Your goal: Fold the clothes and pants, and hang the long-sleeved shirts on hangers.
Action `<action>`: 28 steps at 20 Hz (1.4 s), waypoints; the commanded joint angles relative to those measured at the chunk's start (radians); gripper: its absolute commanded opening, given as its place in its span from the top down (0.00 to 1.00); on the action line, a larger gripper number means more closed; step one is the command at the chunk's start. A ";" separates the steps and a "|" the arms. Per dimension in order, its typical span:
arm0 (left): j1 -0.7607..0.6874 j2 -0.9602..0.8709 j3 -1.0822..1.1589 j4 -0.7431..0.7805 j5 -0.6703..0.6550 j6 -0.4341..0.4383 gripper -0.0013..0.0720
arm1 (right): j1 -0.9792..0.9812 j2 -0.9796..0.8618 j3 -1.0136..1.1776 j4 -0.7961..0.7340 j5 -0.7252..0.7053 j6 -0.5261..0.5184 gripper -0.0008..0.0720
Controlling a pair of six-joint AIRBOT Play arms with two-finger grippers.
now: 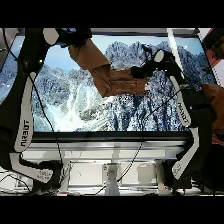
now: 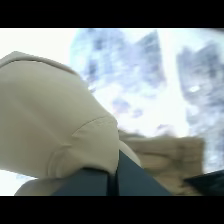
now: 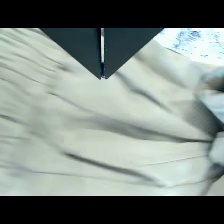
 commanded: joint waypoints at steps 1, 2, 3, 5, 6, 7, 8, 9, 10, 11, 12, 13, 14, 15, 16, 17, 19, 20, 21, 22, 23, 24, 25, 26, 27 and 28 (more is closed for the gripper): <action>-0.009 -0.013 0.000 0.049 -0.074 0.042 0.96 | -0.065 0.002 0.000 -0.002 0.043 -0.022 0.95; -0.022 -0.026 0.000 0.047 -0.074 0.042 0.96 | -0.076 0.002 0.000 -0.001 0.054 -0.029 0.95; -0.038 -0.045 0.000 0.047 -0.074 0.042 0.96 | -0.087 0.002 0.000 -0.002 0.068 -0.030 0.95; -0.074 -0.092 0.000 0.034 -0.056 0.042 0.96 | -0.099 0.003 0.000 -0.001 0.092 -0.037 0.95; -0.096 -0.117 0.000 0.009 -0.027 0.042 0.96 | -0.104 0.004 0.000 -0.002 0.099 -0.037 0.95; -0.119 -0.144 0.000 -0.024 0.017 0.042 0.96 | -0.104 0.006 0.000 -0.002 0.102 -0.037 0.95; -0.147 -0.173 0.000 -0.057 0.072 0.042 0.96 | -0.104 0.010 0.000 -0.002 0.105 -0.037 0.95; -0.174 -0.200 0.000 -0.084 0.124 0.042 0.96 | -0.104 0.014 0.000 -0.001 0.107 -0.036 0.95; -0.201 -0.231 0.000 -0.116 0.178 0.041 0.96 | -0.104 0.019 0.000 0.001 0.107 -0.035 0.95; -0.230 -0.262 0.000 -0.153 0.241 0.038 0.96 | -0.106 0.028 0.000 -0.001 0.104 -0.035 0.95; -0.259 -0.288 0.000 -0.178 0.308 0.038 0.96 | -0.111 0.042 0.000 -0.001 0.094 -0.035 0.95; -0.287 -0.311 0.000 -0.202 0.374 0.038 0.96 | -0.118 0.058 0.000 -0.005 0.079 -0.035 0.95; -0.317 -0.334 0.000 -0.240 0.437 0.038 0.96 | -0.127 0.077 0.000 -0.010 0.064 -0.033 0.95; -0.347 -0.354 0.000 -0.269 0.493 0.038 0.96 | -0.138 0.096 0.000 -0.018 0.050 -0.032 0.95; -0.372 -0.372 0.000 -0.272 0.547 0.038 0.96 | -0.155 0.116 0.000 -0.022 0.043 -0.032 0.95; -0.394 -0.393 0.000 -0.272 0.618 0.038 0.96 | -0.174 0.132 0.000 -0.021 0.043 -0.028 0.95; -0.413 -0.435 0.000 -0.273 0.745 0.037 0.96 | -0.211 0.162 0.000 -0.021 0.048 -0.026 0.95; -0.414 -0.450 0.000 -0.273 0.787 0.037 0.95 | -0.229 0.174 0.000 -0.022 0.055 -0.027 0.95; -0.414 -0.459 0.000 -0.276 0.811 0.037 0.94 | -0.246 0.182 0.000 -0.023 0.063 -0.027 0.95; -0.413 -0.460 0.000 -0.283 0.813 0.037 0.82 | -0.261 0.185 0.000 -0.024 0.072 -0.027 0.95; -0.413 -0.459 0.000 -0.298 0.812 0.037 0.44 | -0.278 0.185 0.000 -0.026 0.085 -0.029 0.95; -0.413 -0.457 0.000 -0.303 0.811 0.037 0.02 | -0.290 0.185 0.000 -0.040 0.092 -0.029 0.95; -0.413 -0.454 0.000 -0.303 0.806 0.034 0.02 | -0.300 0.185 0.000 -0.058 0.100 -0.031 0.95; -0.413 -0.446 0.000 -0.302 0.803 0.034 0.02 | -0.308 0.185 0.000 -0.076 0.111 -0.042 0.90; -0.413 -0.434 0.000 -0.302 0.803 0.035 0.02 | -0.313 0.184 0.000 -0.087 0.122 -0.066 0.67; -0.408 -0.419 0.000 -0.300 0.803 0.039 0.02 | -0.317 0.182 0.000 -0.093 0.135 -0.087 0.40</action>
